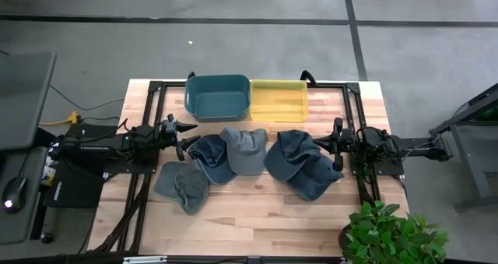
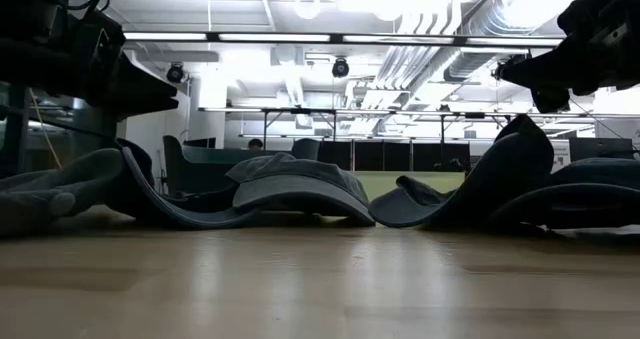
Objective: Pick & Place hat
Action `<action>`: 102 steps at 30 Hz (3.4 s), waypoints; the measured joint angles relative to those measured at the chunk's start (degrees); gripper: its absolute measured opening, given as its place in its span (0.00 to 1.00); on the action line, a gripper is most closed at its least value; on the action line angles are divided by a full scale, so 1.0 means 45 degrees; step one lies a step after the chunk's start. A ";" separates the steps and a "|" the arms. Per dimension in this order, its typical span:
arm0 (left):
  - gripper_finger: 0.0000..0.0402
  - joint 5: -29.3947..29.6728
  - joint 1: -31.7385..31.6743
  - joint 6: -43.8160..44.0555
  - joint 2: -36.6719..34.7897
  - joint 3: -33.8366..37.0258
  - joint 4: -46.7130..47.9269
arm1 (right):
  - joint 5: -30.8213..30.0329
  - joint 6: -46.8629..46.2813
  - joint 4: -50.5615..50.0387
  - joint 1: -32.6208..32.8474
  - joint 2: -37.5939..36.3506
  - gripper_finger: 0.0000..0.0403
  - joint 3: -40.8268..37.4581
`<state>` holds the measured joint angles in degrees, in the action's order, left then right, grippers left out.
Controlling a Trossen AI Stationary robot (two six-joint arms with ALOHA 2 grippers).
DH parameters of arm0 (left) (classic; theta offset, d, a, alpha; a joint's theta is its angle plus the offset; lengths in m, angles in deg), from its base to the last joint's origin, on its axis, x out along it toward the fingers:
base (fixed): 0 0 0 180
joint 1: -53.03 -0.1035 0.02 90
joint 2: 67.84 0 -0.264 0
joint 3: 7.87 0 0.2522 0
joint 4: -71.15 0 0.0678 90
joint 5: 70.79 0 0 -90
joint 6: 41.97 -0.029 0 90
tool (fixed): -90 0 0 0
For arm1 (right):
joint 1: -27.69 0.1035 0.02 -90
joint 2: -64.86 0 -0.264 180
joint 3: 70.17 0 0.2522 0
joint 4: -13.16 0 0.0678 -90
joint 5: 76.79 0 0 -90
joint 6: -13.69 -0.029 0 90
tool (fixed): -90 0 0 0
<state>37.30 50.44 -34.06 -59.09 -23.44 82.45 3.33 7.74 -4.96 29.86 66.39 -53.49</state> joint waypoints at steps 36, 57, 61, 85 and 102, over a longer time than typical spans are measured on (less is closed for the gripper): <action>0.56 -0.1909 0.0000 0.0136 0.0000 0.0002 -0.0312 | -0.0007 0.0000 0.0275 0.0004 0.0002 0.00 -0.0039; 0.56 -0.0207 -0.0005 0.9349 0.1059 -0.0003 -0.1145 | -0.0003 -0.0001 0.0439 0.0005 -0.0001 0.00 -0.0038; 0.56 -0.0966 -0.0005 0.9752 0.1841 -0.0014 -0.1145 | -0.0007 0.0002 0.0451 0.0000 -0.0002 0.00 -0.0026; 0.56 -0.2057 -0.0088 0.5639 0.9832 -0.3705 -0.0985 | -0.0002 -0.0001 0.0449 0.0005 0.0003 0.00 0.0003; 0.56 -0.1817 -0.1093 0.2192 1.2102 -0.3956 -0.3115 | -0.0002 -0.0002 0.0446 0.0001 -0.0002 0.00 0.0003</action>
<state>29.12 45.53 -24.20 -4.63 -41.25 68.43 3.32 7.74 -2.95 29.87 66.38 -53.47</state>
